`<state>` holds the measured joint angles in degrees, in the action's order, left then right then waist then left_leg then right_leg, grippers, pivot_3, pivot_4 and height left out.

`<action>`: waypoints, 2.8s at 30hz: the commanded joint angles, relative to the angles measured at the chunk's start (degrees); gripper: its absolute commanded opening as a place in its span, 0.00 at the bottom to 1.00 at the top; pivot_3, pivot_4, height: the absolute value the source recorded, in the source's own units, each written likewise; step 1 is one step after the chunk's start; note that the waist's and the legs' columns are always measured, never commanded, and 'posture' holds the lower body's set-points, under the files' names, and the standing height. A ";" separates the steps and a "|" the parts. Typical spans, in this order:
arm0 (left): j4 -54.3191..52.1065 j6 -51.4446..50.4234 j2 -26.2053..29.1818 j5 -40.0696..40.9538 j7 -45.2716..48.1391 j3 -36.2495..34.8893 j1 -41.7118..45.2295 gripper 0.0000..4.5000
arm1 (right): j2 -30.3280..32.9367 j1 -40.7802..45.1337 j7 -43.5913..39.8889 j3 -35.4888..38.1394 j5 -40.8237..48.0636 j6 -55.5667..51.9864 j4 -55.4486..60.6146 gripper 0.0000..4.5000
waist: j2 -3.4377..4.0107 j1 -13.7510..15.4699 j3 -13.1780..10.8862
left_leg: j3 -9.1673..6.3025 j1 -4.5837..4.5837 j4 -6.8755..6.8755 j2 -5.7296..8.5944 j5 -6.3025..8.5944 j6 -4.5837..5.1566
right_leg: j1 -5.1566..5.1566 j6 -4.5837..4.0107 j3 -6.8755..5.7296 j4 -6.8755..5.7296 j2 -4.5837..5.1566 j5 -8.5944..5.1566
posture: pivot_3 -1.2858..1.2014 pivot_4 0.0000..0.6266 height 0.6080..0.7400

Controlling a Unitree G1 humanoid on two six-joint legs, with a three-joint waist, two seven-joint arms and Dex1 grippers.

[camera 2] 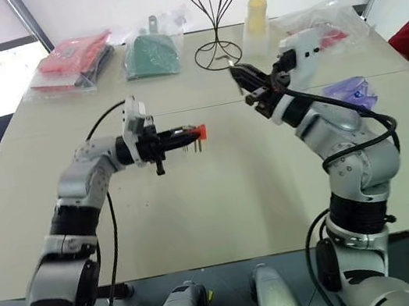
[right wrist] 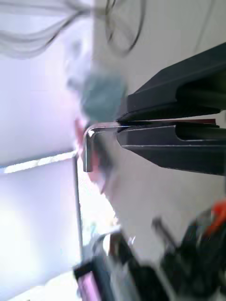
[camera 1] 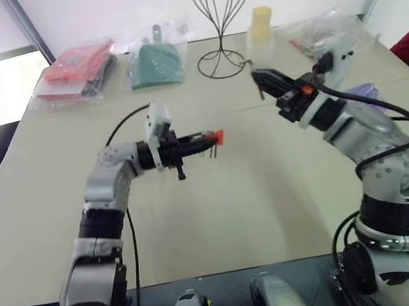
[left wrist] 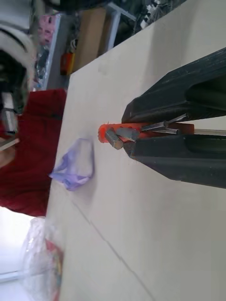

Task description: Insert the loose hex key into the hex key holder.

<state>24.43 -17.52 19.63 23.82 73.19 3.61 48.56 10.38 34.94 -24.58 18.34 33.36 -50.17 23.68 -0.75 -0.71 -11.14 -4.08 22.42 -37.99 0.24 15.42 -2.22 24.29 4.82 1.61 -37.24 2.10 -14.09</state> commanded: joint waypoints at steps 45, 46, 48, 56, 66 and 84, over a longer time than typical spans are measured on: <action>5.06 0.60 -7.61 2.70 2.04 -3.76 8.74 0.00 | -2.12 -3.53 8.55 -7.43 7.52 11.29 1.39 0.01 | 0.00 -0.44 0.00 | 0.10 0.01 0.08 0.16 0.00 0.00 | 0.10 0.02 -0.03 -0.02 0.27 0.00 | 0.52 0.24 1.00; 4.81 -0.08 -7.64 3.19 1.86 -4.14 8.89 0.00 | -2.10 -3.62 8.58 -7.42 7.51 11.36 1.40 0.01 | 0.00 -0.44 0.00 | 0.10 0.01 0.08 0.16 0.00 0.00 | 0.10 0.01 -0.03 -0.02 0.26 0.00 | 0.52 0.24 1.00; 4.59 -1.83 -7.73 4.74 1.40 -5.32 9.35 0.00 | -2.24 -3.65 8.67 -7.37 7.51 11.56 1.21 0.01 | 0.00 -0.40 0.00 | 0.09 0.01 0.08 0.16 0.00 0.00 | 0.10 0.02 -0.03 -0.02 0.26 0.00 | 0.52 0.24 1.00; 2.58 -5.69 -7.47 7.36 0.67 -6.46 9.53 0.00 | -2.03 -4.25 8.82 -7.77 7.68 12.78 0.62 0.01 | 0.00 -0.43 0.00 | 0.10 0.01 0.09 0.16 0.00 0.00 | 0.10 0.01 -0.03 -0.02 0.26 0.00 | 0.52 0.24 1.00; 4.76 -6.03 -8.08 8.36 -1.85 -8.81 10.51 0.00 | -1.24 -4.41 8.96 -8.14 8.23 14.01 0.17 0.01 | 0.00 -0.43 0.00 | 0.10 0.01 0.09 0.16 0.00 0.00 | 0.10 0.01 -0.03 -0.01 0.27 0.00 | 0.52 0.24 1.00; 3.28 -2.72 -7.05 4.75 0.15 -5.63 9.41 0.00 | 0.79 -5.09 7.35 -9.76 9.83 13.37 0.16 0.01 | 0.00 -0.39 0.00 | 0.10 0.01 0.09 0.16 0.00 0.00 | 0.10 0.01 -0.03 0.00 0.26 0.00 | 0.52 0.24 1.00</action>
<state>31.16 -22.34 12.35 27.68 72.95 -0.91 55.96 10.74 30.03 -16.43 9.61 42.02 -36.04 23.40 -0.75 -1.10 -11.14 -3.99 22.43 -37.90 0.41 15.42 -2.22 24.39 4.83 1.58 -37.24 2.36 -14.09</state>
